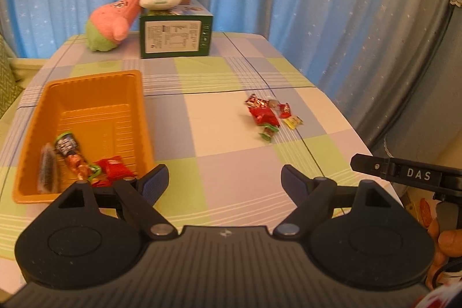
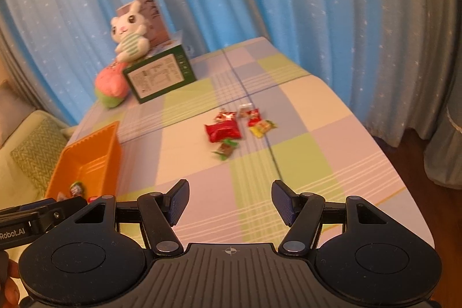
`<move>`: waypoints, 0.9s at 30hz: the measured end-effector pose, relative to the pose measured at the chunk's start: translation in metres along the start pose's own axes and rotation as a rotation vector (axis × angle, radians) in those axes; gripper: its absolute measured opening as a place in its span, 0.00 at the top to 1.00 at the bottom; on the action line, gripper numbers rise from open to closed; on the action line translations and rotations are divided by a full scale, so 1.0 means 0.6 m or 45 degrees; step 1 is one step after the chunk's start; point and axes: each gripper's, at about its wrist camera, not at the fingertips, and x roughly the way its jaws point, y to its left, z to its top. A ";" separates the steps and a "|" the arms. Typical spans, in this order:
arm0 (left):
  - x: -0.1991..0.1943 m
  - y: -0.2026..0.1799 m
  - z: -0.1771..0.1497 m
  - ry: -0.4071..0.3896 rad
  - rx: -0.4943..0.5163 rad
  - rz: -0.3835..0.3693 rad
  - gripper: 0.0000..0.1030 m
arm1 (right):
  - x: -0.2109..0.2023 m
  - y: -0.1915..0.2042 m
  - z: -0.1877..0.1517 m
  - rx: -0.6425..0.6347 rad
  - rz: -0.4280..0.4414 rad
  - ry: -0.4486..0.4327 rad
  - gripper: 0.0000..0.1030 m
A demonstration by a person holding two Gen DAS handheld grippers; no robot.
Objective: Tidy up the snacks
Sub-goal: 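Release both packets into the tray and move both grippers back toward the remaining candies, then grasp the green-wrapped candy with the left gripper while the right grasps the yellow candy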
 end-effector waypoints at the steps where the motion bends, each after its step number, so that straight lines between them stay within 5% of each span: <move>1: 0.006 -0.005 0.002 0.004 0.006 -0.005 0.19 | 0.003 -0.005 0.001 0.004 -0.007 0.002 0.39; 16: 0.117 -0.052 0.033 0.044 0.056 -0.062 0.21 | 0.083 -0.079 0.027 0.026 -0.069 0.036 0.39; 27: 0.242 -0.070 0.046 0.047 0.058 -0.135 0.37 | 0.177 -0.125 0.070 -0.051 -0.068 0.048 0.39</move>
